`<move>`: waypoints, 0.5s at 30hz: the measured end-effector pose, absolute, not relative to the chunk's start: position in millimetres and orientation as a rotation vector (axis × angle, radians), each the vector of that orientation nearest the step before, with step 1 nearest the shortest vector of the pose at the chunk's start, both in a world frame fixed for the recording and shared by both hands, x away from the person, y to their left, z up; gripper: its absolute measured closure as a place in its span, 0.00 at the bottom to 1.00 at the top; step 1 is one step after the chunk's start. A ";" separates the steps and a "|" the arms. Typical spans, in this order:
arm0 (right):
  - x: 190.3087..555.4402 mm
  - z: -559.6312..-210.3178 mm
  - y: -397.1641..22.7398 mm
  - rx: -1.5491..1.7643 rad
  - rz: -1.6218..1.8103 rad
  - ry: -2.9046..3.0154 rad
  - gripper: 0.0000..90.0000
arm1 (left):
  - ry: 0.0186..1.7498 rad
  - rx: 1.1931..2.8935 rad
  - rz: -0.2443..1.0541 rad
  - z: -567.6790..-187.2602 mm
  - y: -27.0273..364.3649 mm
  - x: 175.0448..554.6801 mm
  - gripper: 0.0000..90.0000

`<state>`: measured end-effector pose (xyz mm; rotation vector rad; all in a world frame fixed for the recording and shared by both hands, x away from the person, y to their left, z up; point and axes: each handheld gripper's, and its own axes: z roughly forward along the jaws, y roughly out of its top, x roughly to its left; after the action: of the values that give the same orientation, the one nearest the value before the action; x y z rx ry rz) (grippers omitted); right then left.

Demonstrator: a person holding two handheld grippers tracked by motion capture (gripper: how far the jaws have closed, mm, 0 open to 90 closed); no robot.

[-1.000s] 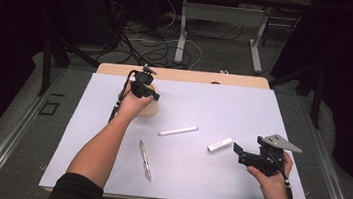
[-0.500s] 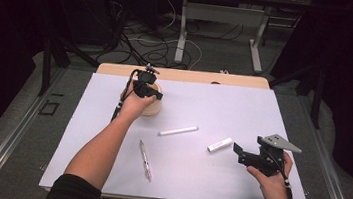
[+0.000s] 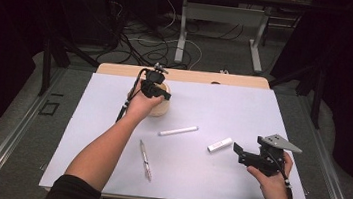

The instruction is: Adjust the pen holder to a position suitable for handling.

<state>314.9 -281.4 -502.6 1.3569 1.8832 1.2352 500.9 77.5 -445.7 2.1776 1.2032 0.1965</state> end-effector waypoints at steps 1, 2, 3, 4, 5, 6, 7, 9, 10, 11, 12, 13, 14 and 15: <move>314.9 -502.6 -281.6 1.357 1.236 1.883 0.08 | 1.201 2.177 0.197 -444.9 74.3 500.0 0.87; 315.9 -503.7 -281.3 1.346 1.251 1.869 0.08 | 1.195 2.183 0.192 -444.1 71.1 499.3 0.87; 315.9 -503.7 -281.4 1.346 1.250 1.870 0.08 | 1.191 2.188 0.188 -443.4 67.8 498.8 0.87; 315.7 -503.5 -281.4 1.347 1.248 1.871 0.08 | 1.187 2.188 0.183 -442.9 64.4 498.1 0.87; 315.6 -503.2 -281.5 1.348 1.244 1.873 0.08 | 1.184 2.191 0.182 -442.1 61.2 497.5 0.87; 315.6 -503.2 -281.5 1.348 1.244 1.873 0.08 | 1.175 2.196 0.181 -441.4 58.5 497.3 0.87; 315.6 -503.2 -281.3 1.349 1.254 1.869 0.08 | 1.173 2.196 0.177 -440.6 55.8 496.8 0.87; 315.7 -503.4 -281.4 1.348 1.256 1.868 0.08 | 1.161 2.205 0.179 -439.3 51.0 496.4 0.87; 315.8 -503.5 -281.6 1.346 1.255 1.867 0.08 | 1.160 2.205 0.175 -438.8 48.6 496.2 0.87; 315.9 -503.7 -281.6 1.345 1.260 1.864 0.08 | 1.159 2.202 0.176 -438.6 46.1 495.9 0.87; 315.9 -503.7 -281.6 1.345 1.260 1.864 0.08 | 1.152 2.211 0.182 -437.9 44.7 495.9 0.87; 315.9 -503.6 -281.6 1.347 1.261 1.864 0.08 | 1.156 2.205 0.179 -437.8 42.6 495.6 0.87; 315.9 -503.5 -281.8 1.345 1.262 1.866 0.08 | 1.150 2.211 0.178 -437.7 41.4 495.7 0.87; 316.1 -503.7 -281.8 1.346 1.263 1.863 0.08 | 1.152 2.205 0.176 -438.1 39.7 495.6 0.87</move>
<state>316.1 -281.8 -503.7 1.3458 1.8632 1.2633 495.6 39.7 -438.1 2.2053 1.1517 0.1765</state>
